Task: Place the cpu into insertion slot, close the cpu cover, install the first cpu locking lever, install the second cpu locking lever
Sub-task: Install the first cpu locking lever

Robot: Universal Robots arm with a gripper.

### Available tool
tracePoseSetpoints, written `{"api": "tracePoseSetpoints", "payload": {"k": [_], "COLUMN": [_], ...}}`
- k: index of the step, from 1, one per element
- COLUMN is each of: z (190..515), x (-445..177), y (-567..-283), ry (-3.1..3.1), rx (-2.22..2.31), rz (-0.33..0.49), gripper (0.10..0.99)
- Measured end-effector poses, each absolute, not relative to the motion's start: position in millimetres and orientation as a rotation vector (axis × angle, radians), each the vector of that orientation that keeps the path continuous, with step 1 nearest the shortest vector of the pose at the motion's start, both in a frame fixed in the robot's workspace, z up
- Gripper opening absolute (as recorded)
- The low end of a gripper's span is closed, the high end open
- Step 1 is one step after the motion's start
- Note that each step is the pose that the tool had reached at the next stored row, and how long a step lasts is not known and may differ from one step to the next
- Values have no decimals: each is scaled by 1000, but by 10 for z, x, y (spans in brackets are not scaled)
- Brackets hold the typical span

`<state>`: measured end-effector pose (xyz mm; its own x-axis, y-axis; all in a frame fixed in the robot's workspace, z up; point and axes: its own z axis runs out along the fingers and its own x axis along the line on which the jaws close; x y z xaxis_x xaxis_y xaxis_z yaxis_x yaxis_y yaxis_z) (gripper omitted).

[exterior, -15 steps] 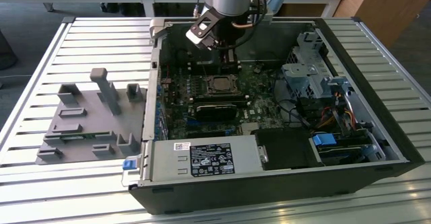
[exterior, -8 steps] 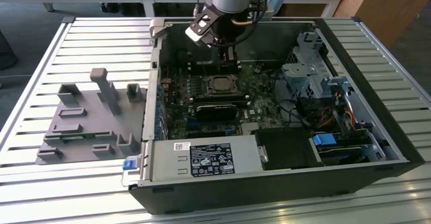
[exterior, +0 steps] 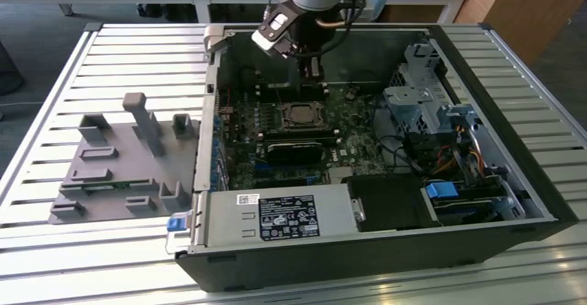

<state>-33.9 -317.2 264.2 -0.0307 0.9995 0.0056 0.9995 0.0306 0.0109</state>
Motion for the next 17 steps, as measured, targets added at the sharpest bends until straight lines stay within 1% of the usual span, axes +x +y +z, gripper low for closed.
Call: {"api": "tracePoseSetpoints", "payload": {"k": [17], "z": [2983], "x": [-344], "y": [-3172], "ry": [2252], "rx": [2184], "rz": [19], "gripper": [106]}}
